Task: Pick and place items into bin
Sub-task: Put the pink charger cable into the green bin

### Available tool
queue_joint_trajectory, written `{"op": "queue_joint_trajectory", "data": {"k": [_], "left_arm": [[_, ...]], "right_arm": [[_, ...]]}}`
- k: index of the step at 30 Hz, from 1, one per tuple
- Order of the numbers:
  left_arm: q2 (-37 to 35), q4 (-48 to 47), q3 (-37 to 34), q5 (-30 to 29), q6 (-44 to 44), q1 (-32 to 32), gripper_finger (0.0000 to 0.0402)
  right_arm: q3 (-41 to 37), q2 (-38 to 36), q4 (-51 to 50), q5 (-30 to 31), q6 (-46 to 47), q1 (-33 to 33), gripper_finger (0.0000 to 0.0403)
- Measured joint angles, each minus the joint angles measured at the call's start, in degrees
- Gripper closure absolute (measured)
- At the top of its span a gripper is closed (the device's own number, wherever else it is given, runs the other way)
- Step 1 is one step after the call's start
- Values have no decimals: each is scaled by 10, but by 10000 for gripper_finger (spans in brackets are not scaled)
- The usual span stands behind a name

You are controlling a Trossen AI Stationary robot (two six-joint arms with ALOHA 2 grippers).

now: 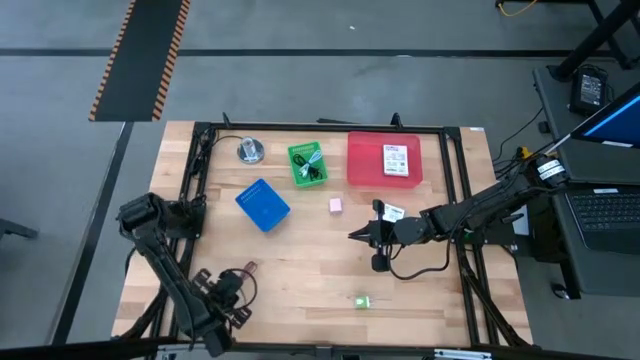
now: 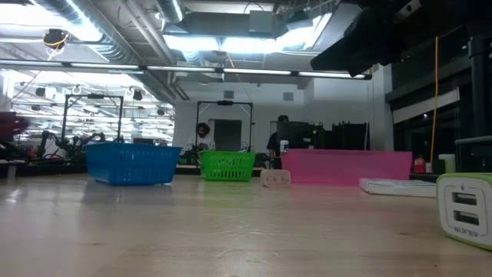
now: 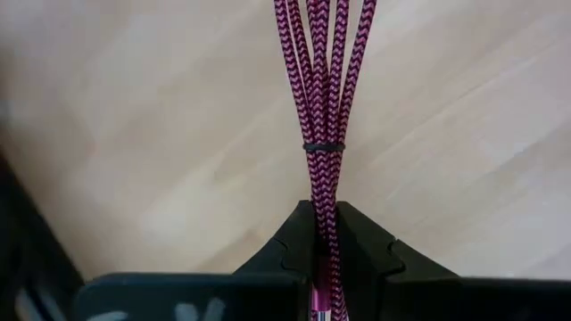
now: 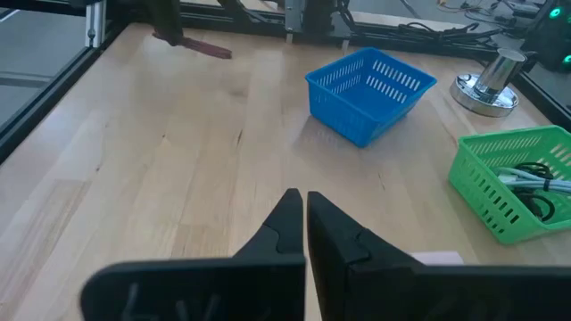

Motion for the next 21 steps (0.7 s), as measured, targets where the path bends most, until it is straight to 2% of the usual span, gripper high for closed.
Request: {"op": "queue_joint_trajectory", "data": {"k": [5, 12, 18, 21], "left_arm": [[-21, 2, 0, -55, 117, 41, 379], [-68, 37, 0, -113, 335, 95, 380], [-126, 112, -32, -181, 469, 134, 379], [-162, 171, -70, -197, 525, 150, 379]], "right_arm": [[0, 0, 0, 0, 0, 0, 402], [0, 0, -1, 0, 0, 0, 402], [0, 0, -3, 0, 0, 0, 402], [0, 0, -4, 0, 0, 0, 402]]}}
